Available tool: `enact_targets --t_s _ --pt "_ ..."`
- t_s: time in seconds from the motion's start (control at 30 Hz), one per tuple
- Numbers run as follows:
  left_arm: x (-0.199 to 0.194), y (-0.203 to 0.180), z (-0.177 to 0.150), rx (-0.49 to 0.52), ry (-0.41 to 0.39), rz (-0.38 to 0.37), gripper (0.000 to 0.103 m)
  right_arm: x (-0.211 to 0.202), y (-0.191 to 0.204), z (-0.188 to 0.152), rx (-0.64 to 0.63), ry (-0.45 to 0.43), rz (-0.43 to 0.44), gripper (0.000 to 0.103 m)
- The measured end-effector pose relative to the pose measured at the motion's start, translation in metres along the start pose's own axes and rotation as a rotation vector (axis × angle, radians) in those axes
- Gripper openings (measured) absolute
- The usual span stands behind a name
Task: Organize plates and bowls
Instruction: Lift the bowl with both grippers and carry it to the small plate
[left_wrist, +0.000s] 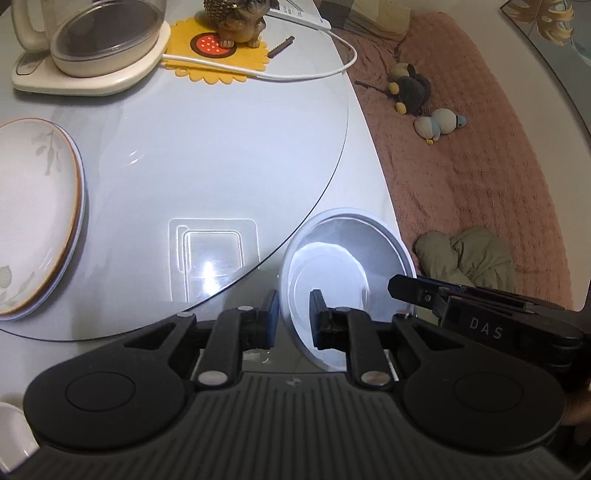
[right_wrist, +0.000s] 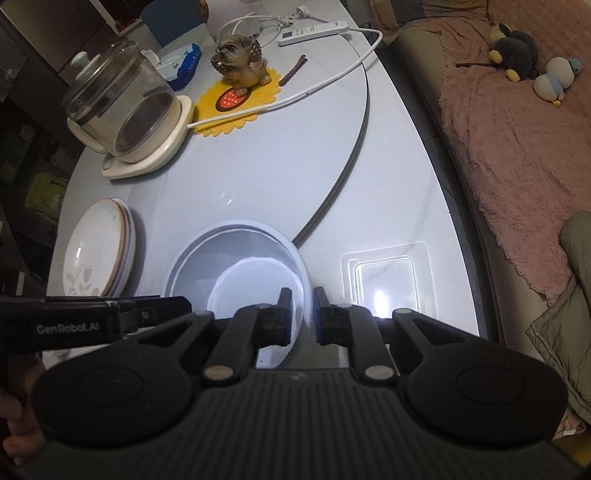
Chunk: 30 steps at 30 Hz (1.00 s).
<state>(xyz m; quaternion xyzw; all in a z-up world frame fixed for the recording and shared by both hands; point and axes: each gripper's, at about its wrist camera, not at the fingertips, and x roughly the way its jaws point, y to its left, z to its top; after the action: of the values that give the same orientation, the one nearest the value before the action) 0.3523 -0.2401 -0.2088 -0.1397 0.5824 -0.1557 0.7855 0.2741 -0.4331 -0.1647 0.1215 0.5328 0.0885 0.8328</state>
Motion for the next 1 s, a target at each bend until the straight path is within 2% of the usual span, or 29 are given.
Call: enact_targets --t_s 0.47,1.0 --pt "-0.083 0.029 -0.034 -0.077 -0.127 -0.007 0.021 -0.043 0.053 -0.017 -0.054 -0.054 0.070 0.015" --pt "-0.158 0.101 -0.087 -0.149 -0.221 0.022 0.021 -0.045 0.138 -0.048 -0.121 -0.048 0.142 0.015"
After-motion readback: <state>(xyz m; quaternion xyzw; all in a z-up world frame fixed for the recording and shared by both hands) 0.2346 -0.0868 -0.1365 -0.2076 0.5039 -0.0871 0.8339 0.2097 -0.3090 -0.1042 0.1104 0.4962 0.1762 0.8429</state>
